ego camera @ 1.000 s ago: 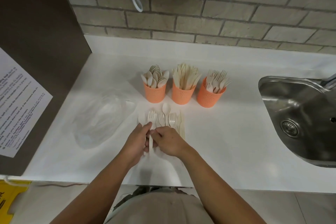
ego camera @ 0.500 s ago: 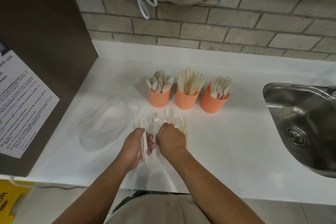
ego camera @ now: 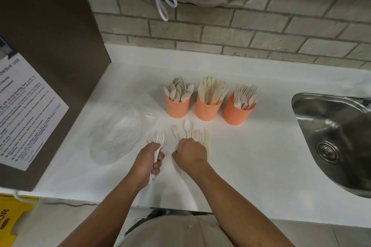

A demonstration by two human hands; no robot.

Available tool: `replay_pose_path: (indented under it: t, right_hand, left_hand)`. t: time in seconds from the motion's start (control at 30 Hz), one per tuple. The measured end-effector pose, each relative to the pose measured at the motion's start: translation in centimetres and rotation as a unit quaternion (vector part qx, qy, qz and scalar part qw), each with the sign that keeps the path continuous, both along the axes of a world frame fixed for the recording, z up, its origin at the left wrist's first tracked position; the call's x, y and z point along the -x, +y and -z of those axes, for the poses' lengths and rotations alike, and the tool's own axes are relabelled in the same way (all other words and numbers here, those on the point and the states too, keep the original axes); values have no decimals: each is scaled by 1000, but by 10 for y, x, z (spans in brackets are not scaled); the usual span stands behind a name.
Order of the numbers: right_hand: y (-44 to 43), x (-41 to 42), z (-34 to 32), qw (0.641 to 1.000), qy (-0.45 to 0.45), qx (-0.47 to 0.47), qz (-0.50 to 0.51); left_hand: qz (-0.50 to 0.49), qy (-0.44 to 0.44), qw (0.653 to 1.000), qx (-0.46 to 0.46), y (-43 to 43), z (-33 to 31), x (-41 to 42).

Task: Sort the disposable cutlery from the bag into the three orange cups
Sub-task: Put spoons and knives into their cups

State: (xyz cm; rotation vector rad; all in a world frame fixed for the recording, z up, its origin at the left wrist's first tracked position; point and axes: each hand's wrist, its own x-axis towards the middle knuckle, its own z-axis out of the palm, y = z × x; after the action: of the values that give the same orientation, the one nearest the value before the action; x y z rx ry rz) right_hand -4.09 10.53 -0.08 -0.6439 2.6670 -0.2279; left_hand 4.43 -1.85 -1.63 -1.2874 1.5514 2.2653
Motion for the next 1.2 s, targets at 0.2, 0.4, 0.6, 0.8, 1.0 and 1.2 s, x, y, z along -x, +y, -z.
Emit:
replay_pose_path:
  t: [0.2,0.4,0.6,0.8,1.0,1.2]
  right_hand:
    - [-4,-5,5,999,42,-25,-2]
    - [-2,-5,-5,999,35,12,-4]
    - [10,-16,-18,869,-337,335,140]
    - [18,-29,-20,819,-429,362,116]
    - [25,-29,-23,873,-299,362,130]
    - [20,-24,-22,955,-111,266,75]
  left_hand:
    - [16,-7,998,67,-1,2,-1]
    - [9,1,997,73,-5,2,1]
    - [-21,35,999,15,-6,-4,8]
    - [44,61,997,17,1,-4,12]
    - [38,64,996,46,-5,9,15]
    - [-21,83,995,42,8,-3,17]
